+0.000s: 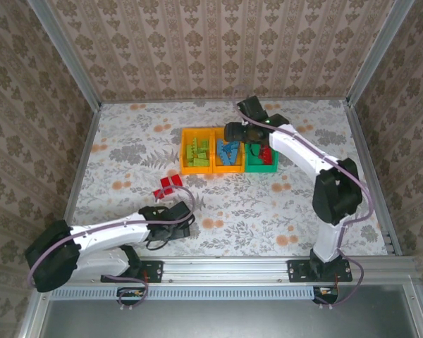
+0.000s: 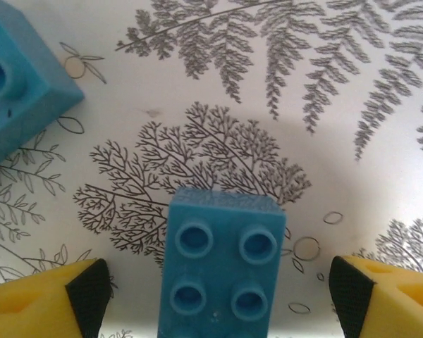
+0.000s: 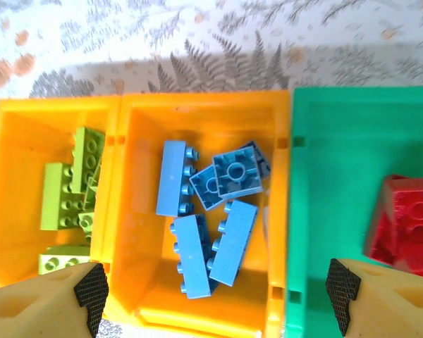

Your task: Sort the legos into containers by color

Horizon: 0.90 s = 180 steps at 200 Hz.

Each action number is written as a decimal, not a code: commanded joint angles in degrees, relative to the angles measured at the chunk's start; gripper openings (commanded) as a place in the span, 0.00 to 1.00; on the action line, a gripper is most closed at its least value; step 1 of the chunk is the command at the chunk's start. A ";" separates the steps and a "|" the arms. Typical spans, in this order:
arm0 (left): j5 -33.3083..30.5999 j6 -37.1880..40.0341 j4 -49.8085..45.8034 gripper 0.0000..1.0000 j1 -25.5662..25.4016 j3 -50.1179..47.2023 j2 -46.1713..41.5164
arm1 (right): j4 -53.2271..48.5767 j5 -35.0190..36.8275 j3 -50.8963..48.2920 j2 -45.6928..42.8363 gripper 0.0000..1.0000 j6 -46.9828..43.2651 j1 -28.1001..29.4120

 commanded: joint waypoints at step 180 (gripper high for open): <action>12.36 34.89 12.65 0.26 16.61 53.72 38.04 | 5.92 1.56 -36.60 -34.44 0.87 2.47 -8.02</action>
